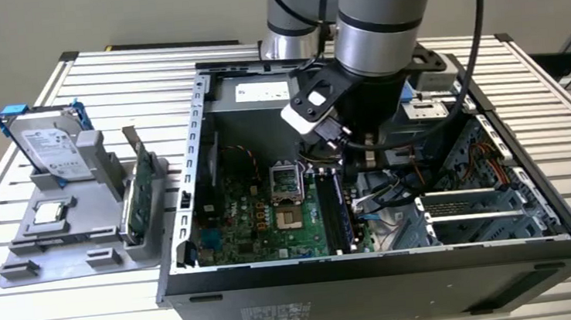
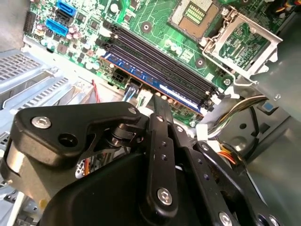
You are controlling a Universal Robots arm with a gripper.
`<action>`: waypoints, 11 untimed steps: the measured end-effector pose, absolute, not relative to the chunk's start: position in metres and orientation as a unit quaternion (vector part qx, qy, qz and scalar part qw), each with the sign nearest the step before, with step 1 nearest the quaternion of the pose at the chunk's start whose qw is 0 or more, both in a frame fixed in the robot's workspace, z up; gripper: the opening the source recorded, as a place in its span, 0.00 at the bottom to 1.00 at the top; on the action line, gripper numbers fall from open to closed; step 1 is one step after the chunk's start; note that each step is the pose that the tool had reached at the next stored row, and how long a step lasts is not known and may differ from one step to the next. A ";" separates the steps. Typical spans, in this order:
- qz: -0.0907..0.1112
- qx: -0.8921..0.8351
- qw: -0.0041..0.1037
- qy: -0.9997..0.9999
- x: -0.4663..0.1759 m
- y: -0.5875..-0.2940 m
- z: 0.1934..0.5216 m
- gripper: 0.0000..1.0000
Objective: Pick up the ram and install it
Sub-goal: 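Press down the ram until it locks into place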
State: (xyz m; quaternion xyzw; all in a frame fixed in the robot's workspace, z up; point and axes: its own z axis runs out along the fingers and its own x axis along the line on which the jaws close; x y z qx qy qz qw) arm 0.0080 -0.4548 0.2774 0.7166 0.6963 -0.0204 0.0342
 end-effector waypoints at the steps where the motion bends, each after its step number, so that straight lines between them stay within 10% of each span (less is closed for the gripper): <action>1: -0.021 0.717 0.034 0.696 0.008 -0.455 0.278 0.00; 11: -0.022 0.717 0.033 0.696 0.008 -0.455 0.280 0.00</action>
